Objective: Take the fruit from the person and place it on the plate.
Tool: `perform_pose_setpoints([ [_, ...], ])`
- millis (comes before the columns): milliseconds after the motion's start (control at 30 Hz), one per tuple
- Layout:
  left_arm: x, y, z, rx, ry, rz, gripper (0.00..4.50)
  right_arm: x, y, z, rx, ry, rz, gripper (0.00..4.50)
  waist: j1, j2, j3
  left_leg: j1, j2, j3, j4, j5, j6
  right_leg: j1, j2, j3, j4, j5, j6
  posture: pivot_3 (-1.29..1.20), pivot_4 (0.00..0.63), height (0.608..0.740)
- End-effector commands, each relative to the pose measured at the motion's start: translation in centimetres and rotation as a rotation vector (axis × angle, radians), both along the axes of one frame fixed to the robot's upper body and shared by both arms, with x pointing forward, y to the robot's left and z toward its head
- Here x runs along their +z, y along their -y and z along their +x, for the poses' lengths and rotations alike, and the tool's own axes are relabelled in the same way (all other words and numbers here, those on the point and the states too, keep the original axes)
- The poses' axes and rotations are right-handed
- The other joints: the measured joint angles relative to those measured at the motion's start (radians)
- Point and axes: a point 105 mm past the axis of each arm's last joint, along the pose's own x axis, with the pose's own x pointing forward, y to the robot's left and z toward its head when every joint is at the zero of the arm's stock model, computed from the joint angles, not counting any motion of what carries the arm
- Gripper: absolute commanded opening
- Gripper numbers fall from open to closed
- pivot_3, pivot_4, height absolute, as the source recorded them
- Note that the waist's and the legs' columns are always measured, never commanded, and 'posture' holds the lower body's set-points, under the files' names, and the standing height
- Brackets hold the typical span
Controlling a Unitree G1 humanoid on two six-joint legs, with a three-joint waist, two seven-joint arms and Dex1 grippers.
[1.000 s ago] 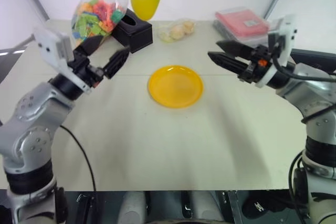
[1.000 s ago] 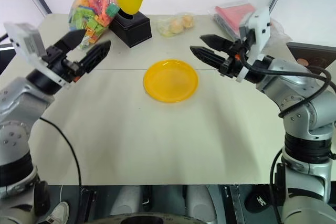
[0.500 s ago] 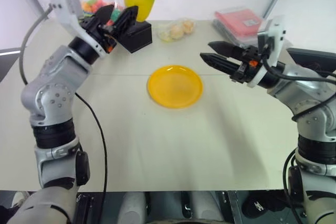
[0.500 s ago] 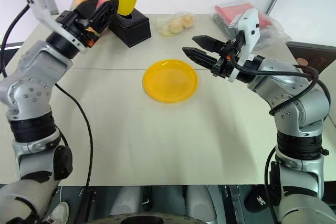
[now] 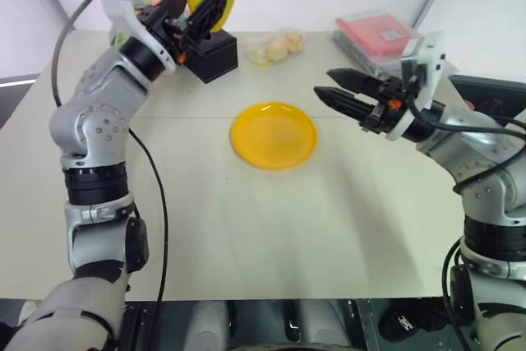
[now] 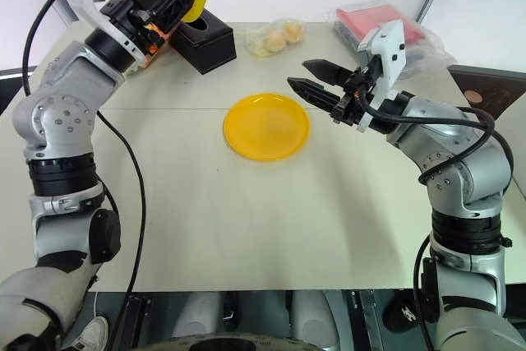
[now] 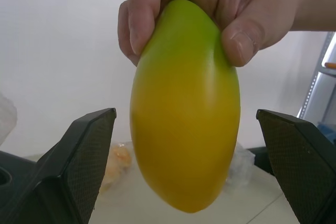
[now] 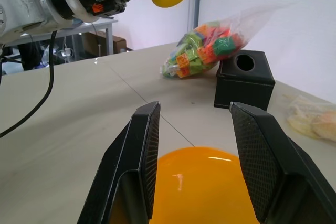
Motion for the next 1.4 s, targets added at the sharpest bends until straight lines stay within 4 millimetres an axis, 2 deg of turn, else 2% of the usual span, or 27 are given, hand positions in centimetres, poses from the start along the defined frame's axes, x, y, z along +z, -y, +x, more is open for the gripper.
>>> perform_pose_setpoints([
  [33, 1.7, 0.4, -0.3, -0.009, 0.068, -0.004, 4.5, 1.0, -0.2, -0.7, 0.005, 0.065, 0.003, 2.14, 0.0, 0.0, 0.0, 0.0, 0.0, 0.0, 0.0, 0.0, 0.0, 0.0, 0.0, 0.0, 0.0, 0.0, 0.0, 0.0, 0.15, 0.731],
  [400, 2.3, 1.3, 1.1, -0.031, 0.085, -0.021, 4.5, 1.0, 0.0, -1.0, -0.022, 0.076, -0.004, 2.14, 0.001, 0.0, 0.0, 0.0, 0.0, 0.0, 0.0, 0.0, 0.0, 0.0, 0.0, 0.0, 0.0, 0.0, 0.0, 0.0, 0.15, 0.731],
  [600, 2.6, 1.9, 1.1, -0.053, 0.101, -0.023, 4.5, 1.0, 0.0, -1.0, -0.03, 0.075, -0.001, 2.14, -0.001, 0.0, 0.0, 0.0, 0.0, 0.0, 0.0, 0.0, 0.0, 0.0, 0.0, 0.0, 0.0, 0.0, 0.0, 0.0, 0.15, 0.731],
  [700, 2.6, 2.2, 0.9, -0.066, 0.105, -0.023, 3.6, 1.0, -0.1, -1.0, -0.033, 0.074, 0.001, 2.14, 0.0, 0.0, 0.0, 0.0, 0.0, 0.0, 0.0, 0.0, 0.0, 0.0, 0.0, 0.0, 0.0, 0.0, 0.0, 0.0, 0.15, 0.731],
  [767, 2.5, 2.2, 0.9, -0.066, 0.105, -0.021, 2.75, 1.0, -0.1, -1.0, -0.034, 0.073, 0.002, 2.14, 0.0, 0.0, 0.0, 0.0, 0.0, 0.0, 0.0, 0.0, 0.0, 0.0, 0.0, 0.0, 0.0, 0.0, 0.0, 0.0, 0.15, 0.731],
  [1133, 2.1, 1.6, 0.8, -0.044, 0.09, -0.013, 2.75, 1.0, -0.3, -0.7, -0.034, 0.071, 0.003, 2.14, 0.0, 0.0, 0.0, 0.0, 0.0, 0.0, 0.0, 0.0, 0.0, 0.0, 0.0, 0.0, 0.0, 0.0, 0.0, 0.0, 0.15, 0.731],
  [1267, -0.3, 1.8, 1.5, -0.026, -0.005, 0.019, 2.75, 1.0, -0.3, -0.7, -0.036, 0.071, 0.005, 2.14, -0.001, 0.0, 0.0, 0.0, 0.0, 0.0, 0.0, 0.0, 0.0, 0.0, 0.0, 0.0, 0.0, 0.0, 0.0, 0.0, 0.15, 0.731],
  [1400, -5.0, 3.2, 1.9, -0.059, -0.127, 0.149, 2.75, 0.4, 0.0, -0.7, -0.06, 0.069, -0.045, 2.14, 0.0, 0.0, 0.0, 0.0, 0.0, 0.0, 0.0, 0.0, 0.0, 0.0, 0.0, 0.0, 0.0, 0.0, 0.0, 0.0, 0.15, 0.731],
])
